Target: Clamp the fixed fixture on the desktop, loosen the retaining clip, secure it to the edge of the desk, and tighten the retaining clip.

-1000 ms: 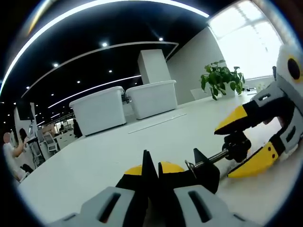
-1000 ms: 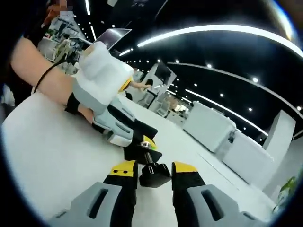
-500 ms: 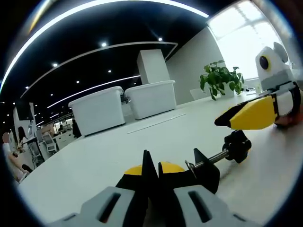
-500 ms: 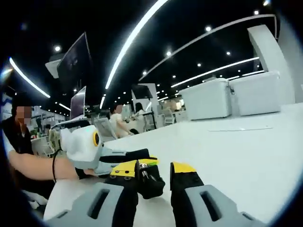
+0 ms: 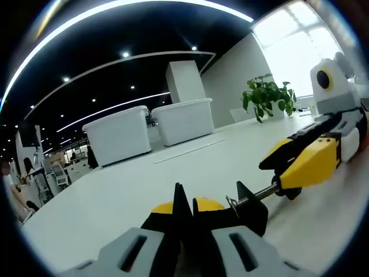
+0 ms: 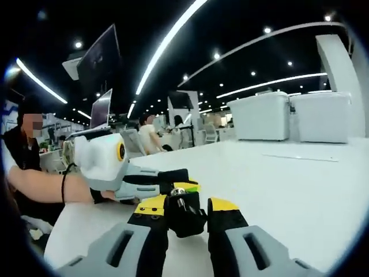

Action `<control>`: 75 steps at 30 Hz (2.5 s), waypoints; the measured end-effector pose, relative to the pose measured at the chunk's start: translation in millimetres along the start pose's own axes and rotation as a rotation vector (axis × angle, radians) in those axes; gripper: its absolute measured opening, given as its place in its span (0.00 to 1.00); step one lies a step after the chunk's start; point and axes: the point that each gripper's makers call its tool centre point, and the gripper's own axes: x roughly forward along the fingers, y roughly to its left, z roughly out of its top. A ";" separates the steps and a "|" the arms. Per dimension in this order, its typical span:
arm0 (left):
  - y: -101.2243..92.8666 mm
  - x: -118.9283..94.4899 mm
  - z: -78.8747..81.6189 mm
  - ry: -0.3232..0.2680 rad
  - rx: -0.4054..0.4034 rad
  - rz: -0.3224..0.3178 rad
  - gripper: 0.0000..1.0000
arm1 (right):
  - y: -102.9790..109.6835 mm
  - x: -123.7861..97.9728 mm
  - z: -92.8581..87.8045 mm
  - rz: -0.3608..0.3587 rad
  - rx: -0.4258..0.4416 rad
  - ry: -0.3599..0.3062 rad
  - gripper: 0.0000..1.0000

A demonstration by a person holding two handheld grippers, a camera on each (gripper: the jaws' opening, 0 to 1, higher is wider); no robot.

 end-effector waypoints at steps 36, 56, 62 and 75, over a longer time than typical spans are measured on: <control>-0.3 -1.4 -0.4 0.001 -0.006 0.002 0.09 | -1.3 2.2 -5.4 -0.072 -0.319 0.034 0.28; -0.6 -0.8 -0.1 0.000 -0.006 0.001 0.09 | -1.6 -1.5 1.2 -0.024 -0.022 -0.009 0.21; -0.4 -0.9 -0.1 0.000 -0.006 0.001 0.09 | 2.7 -1.8 2.8 -0.035 -0.162 -0.016 0.20; 2.8 -1.3 -1.0 0.005 -0.011 0.017 0.09 | 6.4 5.6 3.6 -0.125 -0.666 0.028 0.21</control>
